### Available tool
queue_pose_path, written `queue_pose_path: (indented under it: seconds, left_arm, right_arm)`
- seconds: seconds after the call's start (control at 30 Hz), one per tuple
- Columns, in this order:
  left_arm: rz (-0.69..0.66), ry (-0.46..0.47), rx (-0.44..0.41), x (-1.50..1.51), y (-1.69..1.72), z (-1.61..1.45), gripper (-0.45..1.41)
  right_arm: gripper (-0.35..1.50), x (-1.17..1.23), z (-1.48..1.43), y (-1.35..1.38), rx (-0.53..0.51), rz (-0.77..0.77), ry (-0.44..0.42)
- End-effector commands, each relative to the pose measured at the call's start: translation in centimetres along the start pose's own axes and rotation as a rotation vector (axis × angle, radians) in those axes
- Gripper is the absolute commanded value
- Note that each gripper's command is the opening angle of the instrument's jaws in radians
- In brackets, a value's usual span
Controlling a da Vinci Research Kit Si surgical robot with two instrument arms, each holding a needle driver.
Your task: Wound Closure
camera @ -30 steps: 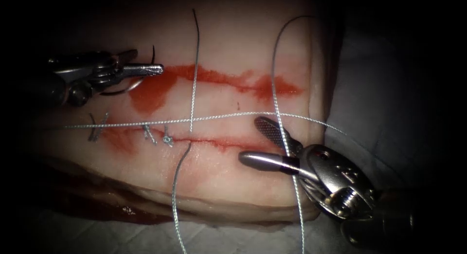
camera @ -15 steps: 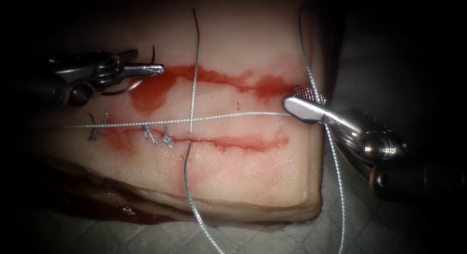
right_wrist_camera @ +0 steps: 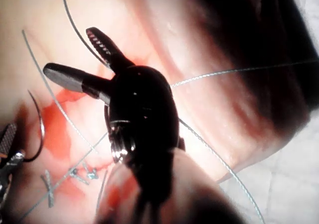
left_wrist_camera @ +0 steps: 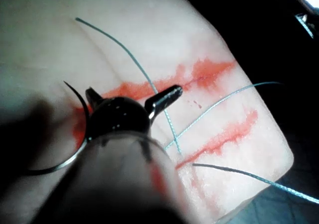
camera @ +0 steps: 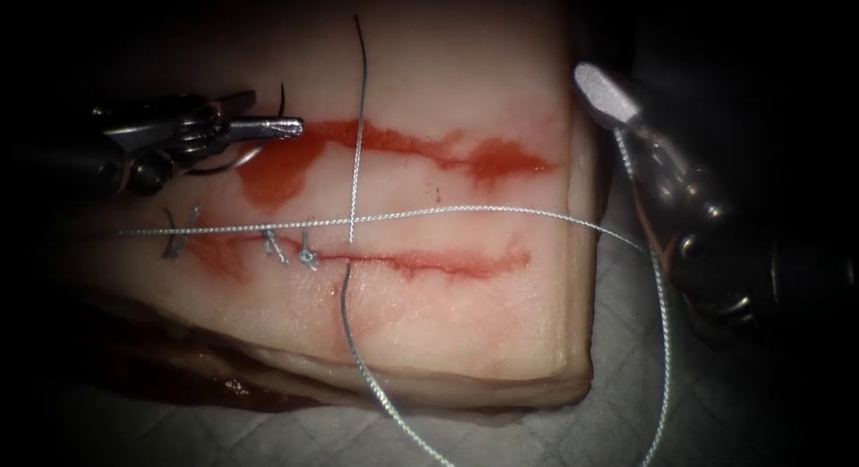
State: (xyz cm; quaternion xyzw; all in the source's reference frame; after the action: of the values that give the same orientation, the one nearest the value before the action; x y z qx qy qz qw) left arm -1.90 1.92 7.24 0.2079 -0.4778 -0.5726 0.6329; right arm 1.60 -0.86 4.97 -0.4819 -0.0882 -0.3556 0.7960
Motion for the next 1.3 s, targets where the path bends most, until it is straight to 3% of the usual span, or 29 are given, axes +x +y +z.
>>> queue_pose_path:
  seconds: [0.03,0.1,0.23,0.27,0.33,0.4,0.43,0.47,0.53,0.6,0.63,0.77,0.83,0.97,1.1,1.3]
  left_arm:
    - [0.000,-0.001,0.001,0.01,0.01,0.07,0.89]
    - [0.000,-0.001,0.001,0.01,0.01,0.07,0.89]
    - [0.000,-0.001,0.000,0.01,0.01,0.08,0.89]
    - [0.000,-0.001,0.000,0.01,0.01,0.08,0.89]
    - [0.000,-0.001,0.000,0.01,0.01,0.08,0.89]
    - [0.000,-0.001,0.000,0.01,0.01,0.08,0.89]
    - [0.000,-0.001,0.000,0.01,0.01,0.08,0.89]
    - [0.000,-0.001,0.001,0.01,0.01,0.08,0.89]
    - [0.000,-0.001,0.001,0.01,0.01,0.08,0.89]
    - [0.001,-0.001,0.001,0.01,0.01,0.07,0.89]
    - [0.000,-0.001,0.001,0.01,0.01,0.07,0.89]
    - [0.001,-0.001,0.001,0.02,0.00,0.07,0.89]
    - [0.001,-0.001,0.001,0.02,0.00,0.07,0.89]
    - [0.001,-0.001,0.001,0.02,0.01,0.07,0.89]
    - [0.002,-0.002,0.001,0.03,0.01,0.08,0.89]
    - [0.003,-0.003,0.000,0.04,0.02,0.09,0.91]
  right_arm:
    - [1.16,0.05,0.20,0.07,0.041,0.003,-0.046]
    - [1.15,0.05,0.32,0.07,0.125,-0.109,-0.123]
    - [1.10,0.24,0.45,0.09,0.159,-0.350,-0.085]
    - [1.10,0.29,0.47,0.09,0.121,-0.453,-0.101]
    - [1.15,0.39,0.53,0.11,-0.028,-0.677,-0.220]
    - [1.20,0.51,0.58,0.16,-0.224,-0.778,-0.320]
    - [1.25,0.58,0.59,0.17,-0.315,-0.794,-0.288]
    - [1.30,0.65,0.57,0.16,-0.409,-0.783,-0.186]
    - [1.16,0.73,0.45,0.14,-0.627,-0.664,0.037]
    - [1.03,0.76,0.35,0.11,-0.712,-0.555,0.106]
    - [0.98,0.75,0.31,0.10,-0.728,-0.494,0.118]
    - [0.99,0.70,0.26,0.04,-0.795,-0.801,0.018]
    - [1.01,0.69,0.25,0.04,-0.872,-0.865,-0.022]
    - [1.05,0.77,0.23,-0.04,-1.003,-0.911,-0.014]
    - [1.01,0.88,0.18,-0.11,-1.130,-0.949,0.016]
    - [0.94,1.36,0.23,-0.35,-1.279,-1.186,0.173]
